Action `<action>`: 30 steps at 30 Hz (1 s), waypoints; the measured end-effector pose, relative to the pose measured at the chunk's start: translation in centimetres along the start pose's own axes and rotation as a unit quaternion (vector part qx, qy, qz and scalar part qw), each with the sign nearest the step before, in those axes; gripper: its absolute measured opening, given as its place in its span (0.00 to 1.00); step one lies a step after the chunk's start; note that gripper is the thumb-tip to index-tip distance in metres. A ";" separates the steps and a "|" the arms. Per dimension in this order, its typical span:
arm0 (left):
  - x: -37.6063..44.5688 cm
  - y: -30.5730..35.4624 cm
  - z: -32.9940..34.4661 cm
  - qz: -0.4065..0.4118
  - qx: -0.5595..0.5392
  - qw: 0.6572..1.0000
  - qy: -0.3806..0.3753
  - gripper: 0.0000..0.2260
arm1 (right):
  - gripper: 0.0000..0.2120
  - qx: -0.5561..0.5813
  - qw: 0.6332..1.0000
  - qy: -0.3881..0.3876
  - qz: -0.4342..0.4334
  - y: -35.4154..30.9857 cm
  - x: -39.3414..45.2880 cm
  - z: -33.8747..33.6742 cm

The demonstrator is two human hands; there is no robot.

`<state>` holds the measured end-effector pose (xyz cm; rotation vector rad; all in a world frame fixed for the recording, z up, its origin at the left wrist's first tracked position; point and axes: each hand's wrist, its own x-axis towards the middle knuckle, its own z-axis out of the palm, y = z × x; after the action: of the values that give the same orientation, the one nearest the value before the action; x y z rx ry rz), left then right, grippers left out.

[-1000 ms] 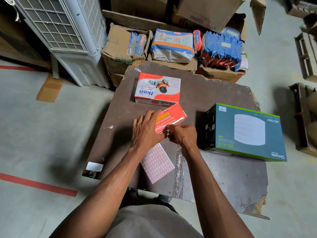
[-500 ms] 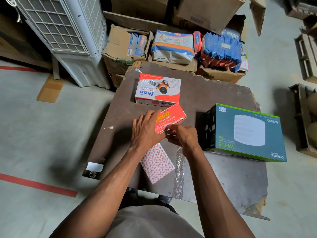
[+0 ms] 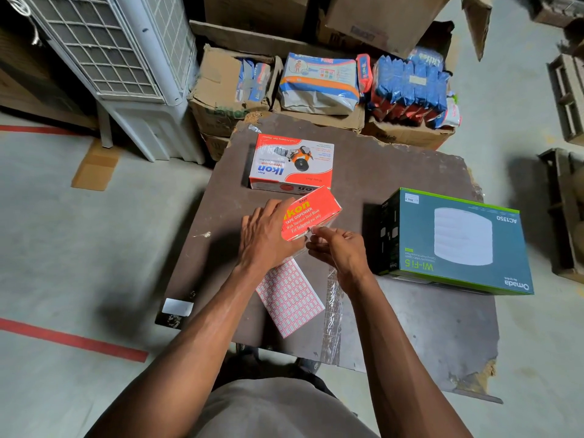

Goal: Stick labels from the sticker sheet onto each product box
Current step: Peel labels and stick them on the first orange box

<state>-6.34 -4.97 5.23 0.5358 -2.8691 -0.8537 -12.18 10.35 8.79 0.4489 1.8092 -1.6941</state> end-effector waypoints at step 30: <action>0.1 0.2 0.1 -0.010 0.004 1.000 -0.016 0.40 | 0.09 -0.146 0.987 0.070 -0.007 -1.0 1.1 2.1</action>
<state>-6.53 -4.79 5.20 0.5572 -2.9019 -0.8611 -13.21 8.05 8.86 0.4372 2.1258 -1.4052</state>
